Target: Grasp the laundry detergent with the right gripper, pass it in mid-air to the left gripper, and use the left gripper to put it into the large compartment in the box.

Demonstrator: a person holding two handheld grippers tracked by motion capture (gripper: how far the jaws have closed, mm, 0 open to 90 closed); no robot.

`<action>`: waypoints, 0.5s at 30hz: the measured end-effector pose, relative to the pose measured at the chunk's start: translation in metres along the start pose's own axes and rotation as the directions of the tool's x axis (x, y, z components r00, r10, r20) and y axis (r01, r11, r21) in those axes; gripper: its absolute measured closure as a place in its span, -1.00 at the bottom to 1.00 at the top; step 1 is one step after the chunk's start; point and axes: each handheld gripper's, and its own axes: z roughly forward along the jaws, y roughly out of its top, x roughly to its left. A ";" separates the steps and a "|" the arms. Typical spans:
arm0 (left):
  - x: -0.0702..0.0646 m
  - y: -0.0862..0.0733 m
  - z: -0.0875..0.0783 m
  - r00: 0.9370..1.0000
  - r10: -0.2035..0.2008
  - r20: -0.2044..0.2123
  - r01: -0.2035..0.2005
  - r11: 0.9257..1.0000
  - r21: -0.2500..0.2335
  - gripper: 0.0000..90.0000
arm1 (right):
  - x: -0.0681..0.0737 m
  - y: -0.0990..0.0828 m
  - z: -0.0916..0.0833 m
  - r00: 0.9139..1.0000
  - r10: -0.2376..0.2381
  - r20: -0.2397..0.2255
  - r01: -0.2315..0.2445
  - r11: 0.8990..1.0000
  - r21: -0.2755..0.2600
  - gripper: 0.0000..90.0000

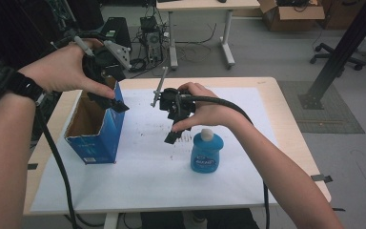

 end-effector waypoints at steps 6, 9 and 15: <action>0.002 -0.002 -0.001 1.000 -0.003 0.002 0.003 1.000 -0.002 -0.91 | -0.002 -0.004 -0.008 1.000 -0.011 -0.003 0.010 0.999 -0.050 -0.82; 0.003 -0.001 0.001 1.000 -0.001 0.004 0.001 1.000 -0.006 -0.91 | -0.003 -0.007 -0.015 1.000 -0.011 0.008 0.012 0.996 -0.087 -0.83; 0.004 0.002 0.006 1.000 0.006 0.010 -0.006 1.000 0.003 -0.91 | -0.004 -0.018 -0.029 1.000 -0.024 0.000 0.023 0.986 -0.166 -0.85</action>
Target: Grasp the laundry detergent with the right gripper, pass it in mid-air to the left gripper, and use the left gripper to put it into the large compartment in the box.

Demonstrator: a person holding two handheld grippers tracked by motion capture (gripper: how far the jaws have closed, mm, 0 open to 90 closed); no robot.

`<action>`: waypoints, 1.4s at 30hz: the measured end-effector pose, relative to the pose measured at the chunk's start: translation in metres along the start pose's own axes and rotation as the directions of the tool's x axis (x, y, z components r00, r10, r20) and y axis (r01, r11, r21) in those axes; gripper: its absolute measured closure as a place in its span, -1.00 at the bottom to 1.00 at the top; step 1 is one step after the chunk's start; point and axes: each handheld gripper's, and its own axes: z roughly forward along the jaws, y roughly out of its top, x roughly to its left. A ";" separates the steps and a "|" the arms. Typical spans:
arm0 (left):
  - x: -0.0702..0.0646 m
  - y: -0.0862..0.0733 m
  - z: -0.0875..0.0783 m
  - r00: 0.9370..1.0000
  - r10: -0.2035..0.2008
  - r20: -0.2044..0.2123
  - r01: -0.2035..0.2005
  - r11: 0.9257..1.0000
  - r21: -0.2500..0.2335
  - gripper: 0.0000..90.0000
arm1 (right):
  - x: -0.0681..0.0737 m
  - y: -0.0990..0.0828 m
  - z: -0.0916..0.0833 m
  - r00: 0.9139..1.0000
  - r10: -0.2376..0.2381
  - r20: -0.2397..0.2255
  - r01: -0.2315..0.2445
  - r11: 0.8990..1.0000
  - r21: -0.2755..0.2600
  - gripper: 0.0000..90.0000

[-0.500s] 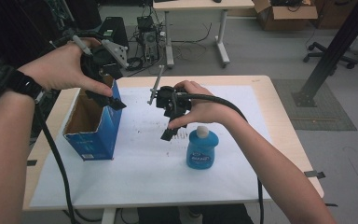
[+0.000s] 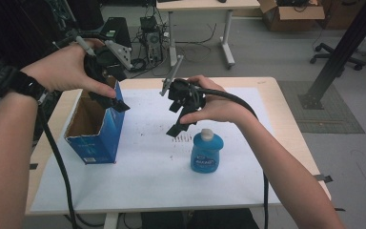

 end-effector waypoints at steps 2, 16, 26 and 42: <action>0.000 0.001 0.002 1.000 0.000 0.004 0.000 1.000 0.005 -0.91 | 0.000 -0.005 -0.007 1.000 0.002 0.003 -0.002 0.999 -0.036 -0.85; -0.002 0.007 0.010 1.000 -0.005 0.008 0.005 1.000 0.016 -0.91 | 0.002 -0.056 -0.044 1.000 0.028 0.010 -0.024 0.967 -0.253 -0.86; -0.008 0.005 0.015 1.000 -0.016 0.008 0.016 1.000 0.006 -0.91 | 0.008 -0.097 -0.058 0.999 0.039 0.028 -0.028 0.945 -0.327 -0.87; -0.013 0.008 0.021 1.000 -0.019 0.012 0.019 1.000 0.008 -0.91 | 0.012 -0.157 -0.044 0.995 0.095 0.043 -0.068 0.901 -0.428 -0.88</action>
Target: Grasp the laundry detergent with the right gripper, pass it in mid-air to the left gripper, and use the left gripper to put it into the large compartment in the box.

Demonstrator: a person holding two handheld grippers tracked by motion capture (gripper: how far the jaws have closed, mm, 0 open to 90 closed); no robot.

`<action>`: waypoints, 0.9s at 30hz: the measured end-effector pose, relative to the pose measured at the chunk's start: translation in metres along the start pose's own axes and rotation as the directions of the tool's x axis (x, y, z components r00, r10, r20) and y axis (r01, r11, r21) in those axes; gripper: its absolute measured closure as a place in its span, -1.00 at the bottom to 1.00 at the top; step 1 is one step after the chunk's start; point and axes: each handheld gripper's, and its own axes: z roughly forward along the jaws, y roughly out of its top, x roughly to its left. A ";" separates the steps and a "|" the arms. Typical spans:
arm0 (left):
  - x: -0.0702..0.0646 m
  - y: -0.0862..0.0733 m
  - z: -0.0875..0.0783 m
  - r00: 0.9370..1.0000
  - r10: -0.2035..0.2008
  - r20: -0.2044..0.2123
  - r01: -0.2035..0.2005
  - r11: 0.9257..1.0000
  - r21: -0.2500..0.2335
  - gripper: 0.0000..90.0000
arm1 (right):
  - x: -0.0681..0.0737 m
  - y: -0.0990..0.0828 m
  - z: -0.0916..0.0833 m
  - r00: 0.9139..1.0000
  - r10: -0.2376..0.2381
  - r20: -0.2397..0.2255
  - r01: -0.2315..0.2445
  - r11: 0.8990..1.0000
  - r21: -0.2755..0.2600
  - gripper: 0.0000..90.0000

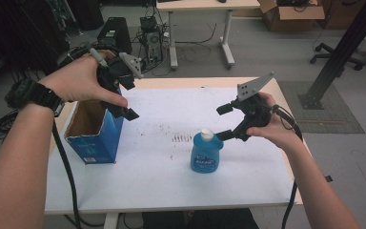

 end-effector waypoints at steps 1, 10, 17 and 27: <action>0.000 0.000 0.000 1.000 0.001 0.002 -0.001 1.000 0.000 -0.91 | 0.000 -0.008 0.001 1.000 0.005 0.007 -0.005 1.000 -0.015 -0.89; 0.000 0.002 0.004 1.000 0.002 0.009 -0.002 1.000 0.003 -0.91 | -0.003 -0.035 0.010 0.999 0.043 0.000 -0.043 0.998 -0.043 -0.93; 0.000 0.003 0.006 1.000 0.002 0.013 -0.002 1.000 0.010 -0.91 | -0.004 -0.053 0.022 0.997 0.070 -0.024 -0.071 0.996 -0.054 -0.94; 0.000 0.006 0.010 1.000 0.005 0.017 -0.005 1.000 0.015 -0.91 | -0.002 -0.072 0.046 0.994 0.089 -0.062 -0.093 0.993 -0.068 -0.93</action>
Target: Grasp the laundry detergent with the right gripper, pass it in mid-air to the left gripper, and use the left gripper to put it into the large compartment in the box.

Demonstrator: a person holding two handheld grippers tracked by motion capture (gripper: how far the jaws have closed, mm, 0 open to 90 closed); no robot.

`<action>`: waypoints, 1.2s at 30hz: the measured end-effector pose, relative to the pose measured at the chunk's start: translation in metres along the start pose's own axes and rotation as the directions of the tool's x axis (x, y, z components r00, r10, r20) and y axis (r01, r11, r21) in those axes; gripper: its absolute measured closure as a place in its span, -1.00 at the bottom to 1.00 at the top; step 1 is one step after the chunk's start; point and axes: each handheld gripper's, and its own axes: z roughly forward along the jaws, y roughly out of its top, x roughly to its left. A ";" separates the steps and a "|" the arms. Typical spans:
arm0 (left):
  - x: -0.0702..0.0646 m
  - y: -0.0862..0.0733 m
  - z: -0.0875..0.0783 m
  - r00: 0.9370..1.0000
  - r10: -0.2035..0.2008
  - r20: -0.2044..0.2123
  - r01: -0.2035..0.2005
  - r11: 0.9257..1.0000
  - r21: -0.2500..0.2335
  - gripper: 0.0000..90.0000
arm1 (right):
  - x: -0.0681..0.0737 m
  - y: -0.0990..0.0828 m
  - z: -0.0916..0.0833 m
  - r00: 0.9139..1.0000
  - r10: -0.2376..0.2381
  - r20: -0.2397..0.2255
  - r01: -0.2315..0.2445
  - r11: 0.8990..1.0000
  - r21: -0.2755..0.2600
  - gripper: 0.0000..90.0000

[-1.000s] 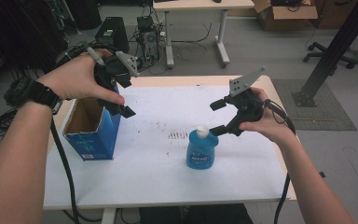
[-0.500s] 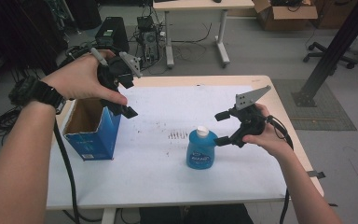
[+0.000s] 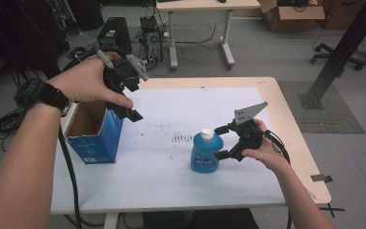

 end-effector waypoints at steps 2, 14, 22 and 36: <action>0.000 0.000 0.000 1.000 0.000 0.000 0.000 1.000 -0.002 -0.91 | 0.000 -0.003 0.004 1.000 0.004 -0.002 -0.004 1.000 -0.002 -0.92; -0.002 0.001 0.000 1.000 0.006 0.001 -0.006 1.000 -0.002 -0.91 | 0.001 -0.012 0.024 1.000 0.007 -0.014 -0.007 0.999 -0.044 -0.82; -0.002 0.001 0.000 1.000 0.006 0.002 -0.006 1.000 -0.002 -0.91 | -0.001 -0.015 0.031 1.000 0.010 -0.007 -0.010 0.999 -0.051 -0.72; -0.002 0.001 -0.001 1.000 0.008 0.004 -0.008 1.000 -0.007 -0.91 | -0.003 -0.019 0.034 1.000 0.007 0.004 -0.007 0.997 -0.074 -0.51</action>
